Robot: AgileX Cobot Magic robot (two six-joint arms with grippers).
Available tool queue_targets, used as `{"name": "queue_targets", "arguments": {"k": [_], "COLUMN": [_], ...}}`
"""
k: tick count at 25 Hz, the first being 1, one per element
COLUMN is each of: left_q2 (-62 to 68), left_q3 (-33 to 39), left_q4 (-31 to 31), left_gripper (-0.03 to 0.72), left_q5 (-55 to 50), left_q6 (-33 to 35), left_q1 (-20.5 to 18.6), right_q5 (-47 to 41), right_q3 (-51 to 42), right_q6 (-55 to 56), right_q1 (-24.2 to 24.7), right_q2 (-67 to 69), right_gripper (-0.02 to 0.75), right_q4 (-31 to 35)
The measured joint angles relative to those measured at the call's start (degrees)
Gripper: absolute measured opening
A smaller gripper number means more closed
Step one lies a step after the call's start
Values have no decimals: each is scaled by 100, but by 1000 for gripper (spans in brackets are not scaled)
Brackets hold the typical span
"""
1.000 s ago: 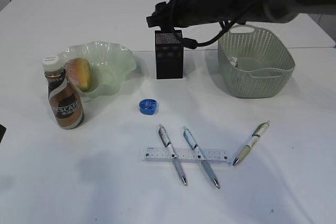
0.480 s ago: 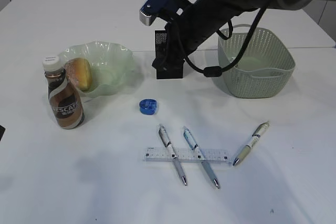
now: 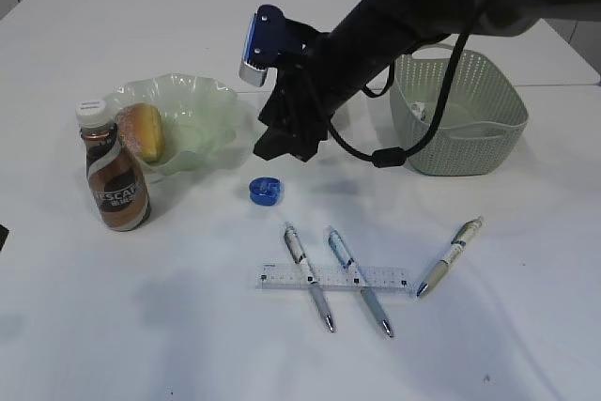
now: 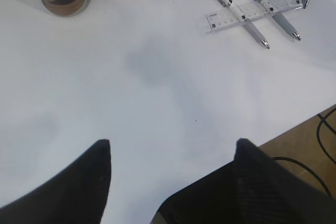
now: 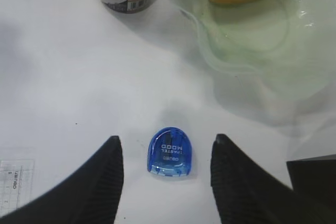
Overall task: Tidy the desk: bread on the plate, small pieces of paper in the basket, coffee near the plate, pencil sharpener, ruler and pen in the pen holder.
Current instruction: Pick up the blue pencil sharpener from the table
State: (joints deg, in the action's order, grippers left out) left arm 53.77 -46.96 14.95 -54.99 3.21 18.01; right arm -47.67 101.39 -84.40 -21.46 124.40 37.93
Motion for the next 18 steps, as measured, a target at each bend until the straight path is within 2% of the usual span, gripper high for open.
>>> {"name": "queue_targets", "arguments": {"k": [18], "left_q2": [0], "left_q3": [0], "left_q4": [0], "left_gripper": [505], "left_q5": [-41], "left_q6": [0], "left_q1": [0], "right_q5": [117], "right_q3": [0], "right_q6": [156], "right_q1": [0], "right_q2": [560], "right_gripper": [428], "right_q4": [229]}}
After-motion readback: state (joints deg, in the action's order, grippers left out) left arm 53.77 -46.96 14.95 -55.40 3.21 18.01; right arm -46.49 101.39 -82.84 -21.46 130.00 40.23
